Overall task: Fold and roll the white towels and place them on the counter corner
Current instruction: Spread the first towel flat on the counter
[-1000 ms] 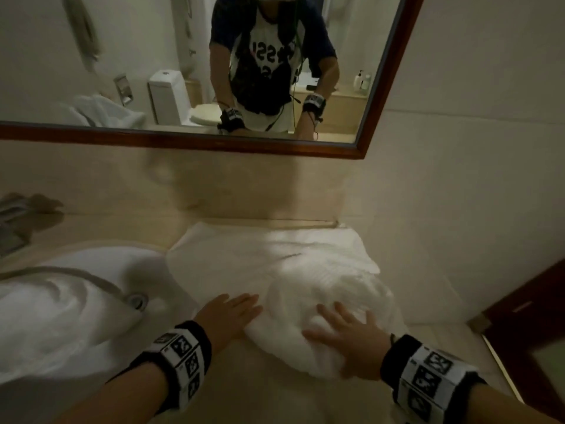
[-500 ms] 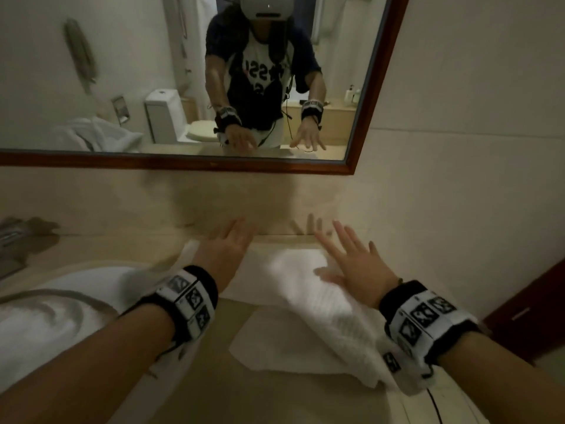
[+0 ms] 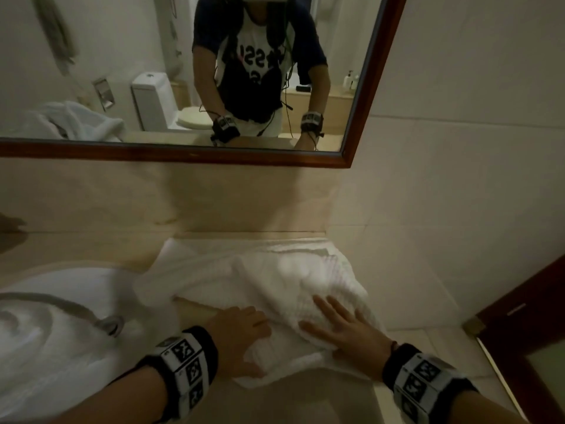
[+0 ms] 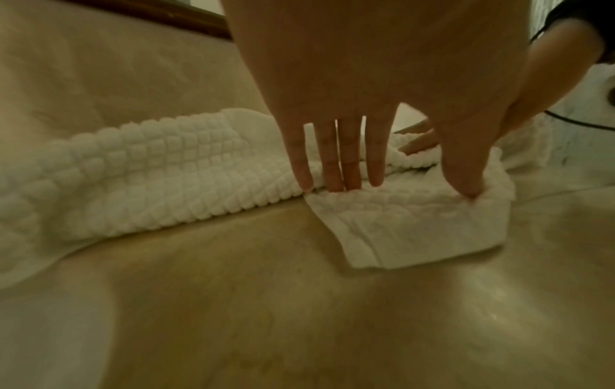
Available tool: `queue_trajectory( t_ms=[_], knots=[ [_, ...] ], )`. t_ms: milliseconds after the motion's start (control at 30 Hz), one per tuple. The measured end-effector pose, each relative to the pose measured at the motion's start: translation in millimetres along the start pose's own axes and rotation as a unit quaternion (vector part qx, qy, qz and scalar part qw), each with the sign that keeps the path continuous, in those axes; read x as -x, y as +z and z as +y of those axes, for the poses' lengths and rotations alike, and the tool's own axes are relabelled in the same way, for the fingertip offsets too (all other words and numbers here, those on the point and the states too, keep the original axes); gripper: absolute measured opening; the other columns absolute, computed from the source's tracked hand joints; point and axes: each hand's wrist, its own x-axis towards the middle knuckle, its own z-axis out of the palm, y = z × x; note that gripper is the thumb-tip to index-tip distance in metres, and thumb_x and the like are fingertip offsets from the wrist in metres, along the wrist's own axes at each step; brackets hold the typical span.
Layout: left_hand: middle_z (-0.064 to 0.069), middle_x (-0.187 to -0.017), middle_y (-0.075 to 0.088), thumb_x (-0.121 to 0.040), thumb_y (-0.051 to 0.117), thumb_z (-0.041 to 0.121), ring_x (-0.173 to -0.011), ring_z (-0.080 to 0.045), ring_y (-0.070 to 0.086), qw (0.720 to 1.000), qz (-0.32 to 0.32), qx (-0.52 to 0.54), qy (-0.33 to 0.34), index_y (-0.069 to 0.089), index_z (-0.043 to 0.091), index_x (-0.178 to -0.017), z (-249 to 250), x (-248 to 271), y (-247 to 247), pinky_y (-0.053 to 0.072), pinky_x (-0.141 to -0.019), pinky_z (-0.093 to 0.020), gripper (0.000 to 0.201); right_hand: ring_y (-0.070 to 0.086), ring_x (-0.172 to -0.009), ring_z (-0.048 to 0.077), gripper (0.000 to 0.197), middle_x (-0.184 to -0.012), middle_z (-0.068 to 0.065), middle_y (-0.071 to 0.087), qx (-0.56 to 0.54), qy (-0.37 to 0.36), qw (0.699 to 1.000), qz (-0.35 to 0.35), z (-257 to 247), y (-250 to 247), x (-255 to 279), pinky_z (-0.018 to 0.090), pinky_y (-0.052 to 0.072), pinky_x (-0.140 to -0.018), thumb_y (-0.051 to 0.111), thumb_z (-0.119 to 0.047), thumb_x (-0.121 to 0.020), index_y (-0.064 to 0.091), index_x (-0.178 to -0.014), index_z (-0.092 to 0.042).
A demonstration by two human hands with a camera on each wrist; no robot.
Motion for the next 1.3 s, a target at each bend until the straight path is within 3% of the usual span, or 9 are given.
queue_trajectory(
  t_ms=[133, 233, 367, 467, 600, 733, 933, 1133, 1300],
  knots=[
    [0.025, -0.084, 0.065, -0.071, 0.019, 0.086, -0.069, 0.01, 0.059, 0.995, 0.039, -0.078, -0.057, 0.07, 0.042, -0.082, 2.0, 4.1, -0.9, 0.043, -0.06, -0.004, 0.068, -0.001, -0.141, 0.037, 0.062, -0.153, 0.008, -0.009, -0.024, -0.014, 0.998, 0.059, -0.9, 3.8, 4.8, 0.061, 0.024, -0.109, 0.015, -0.023, -0.093, -0.01, -0.14, -0.054],
    [0.02, -0.053, 0.059, -0.024, 0.082, 0.057, -0.044, 0.008, 0.052, 0.99, 0.059, -0.124, -0.043, 0.066, 0.035, -0.049, 16.4, -4.1, 16.3, 0.034, -0.039, -0.007, 0.037, -0.01, -0.14, 0.022, 0.054, -0.156, 0.003, -0.001, -0.092, 0.002, 0.994, 0.06, -8.7, -3.5, 15.3, 0.043, 0.002, -0.118, 0.011, -0.016, -0.096, 0.012, -0.15, -0.022],
    [0.003, -0.098, 0.068, -0.067, 0.076, 0.026, -0.087, -0.012, 0.066, 0.984, 0.154, -0.052, -0.072, 0.07, 0.019, -0.095, 32.1, 35.7, -11.6, 0.048, -0.073, -0.017, 0.029, 0.005, -0.147, 0.018, 0.054, -0.158, 0.001, 0.01, -0.194, 0.048, 0.969, 0.143, -21.0, -26.2, 51.2, 0.017, 0.002, -0.114, 0.034, 0.001, -0.097, 0.021, -0.147, -0.014],
    [0.0, -0.102, 0.065, -0.067, 0.059, 0.039, -0.095, -0.018, 0.062, 0.964, 0.221, 0.081, -0.126, 0.068, 0.014, -0.103, 38.8, 104.9, -51.7, 0.042, -0.076, -0.017, 0.045, 0.004, -0.144, 0.01, 0.052, -0.157, -0.003, 0.005, -0.207, 0.067, 0.959, 0.184, -37.3, -48.8, 90.3, -0.002, 0.006, -0.1, 0.037, -0.009, -0.1, 0.019, -0.147, -0.021],
    [0.014, -0.071, 0.059, -0.066, 0.055, 0.042, -0.065, 0.001, 0.054, 0.961, 0.143, 0.21, -0.113, 0.062, 0.034, -0.071, 57.1, 199.7, -91.1, 0.037, -0.06, -0.009, 0.011, 0.014, -0.146, 0.021, 0.057, -0.159, 0.004, 0.0, -0.201, 0.122, 0.949, 0.212, -85.8, -71.2, 118.4, 0.03, 0.018, -0.114, 0.036, -0.036, -0.099, 0.011, -0.15, -0.028],
    [0.015, -0.062, 0.059, -0.048, 0.053, 0.051, -0.062, 0.004, 0.054, 0.935, 0.128, 0.285, -0.168, 0.065, 0.029, -0.064, 68.7, 240.4, -74.3, 0.04, -0.059, -0.01, 0.03, 0.002, -0.147, 0.022, 0.062, -0.159, 0.002, -0.009, -0.201, 0.093, 0.969, 0.111, -137.2, -50.0, 138.3, 0.037, 0.009, -0.117, 0.034, -0.047, -0.097, 0.004, -0.149, -0.032],
    [0.003, -0.076, 0.058, -0.084, 0.059, 0.021, -0.078, -0.015, 0.053, 0.902, 0.167, 0.298, -0.264, 0.058, 0.019, -0.064, 64.9, 236.2, -33.6, 0.037, -0.065, -0.014, 0.02, -0.003, -0.147, 0.024, 0.08, -0.159, 0.003, -0.005, -0.088, 0.127, 0.986, -0.066, -150.3, 47.8, 144.5, 0.045, 0.016, -0.118, 0.053, -0.041, -0.091, 0.0, -0.15, -0.029],
    [-0.001, -0.09, 0.063, -0.088, 0.058, 0.021, -0.081, -0.012, 0.055, 0.906, 0.214, 0.252, -0.263, 0.067, 0.017, -0.092, 55.0, 233.8, -22.7, 0.037, -0.062, -0.009, 0.01, 0.054, -0.123, 0.024, 0.052, -0.13, 0.005, 0.053, -0.105, 0.141, 0.984, 0.024, -132.9, 77.0, 127.6, 0.026, 0.051, -0.09, 0.028, -0.026, -0.083, 0.038, -0.133, -0.02],
    [0.008, -0.085, 0.065, -0.082, 0.068, 0.023, -0.074, 0.001, 0.053, 0.92, 0.197, 0.219, -0.258, 0.067, 0.027, -0.086, 40.0, 243.5, -24.7, 0.033, -0.06, -0.004, 0.006, 0.041, -0.132, 0.016, 0.038, -0.144, 0.004, 0.042, -0.069, 0.09, 0.99, 0.083, -128.0, 56.9, 129.3, 0.016, 0.029, -0.101, 0.03, -0.01, -0.101, 0.04, -0.138, -0.011]
  ],
)
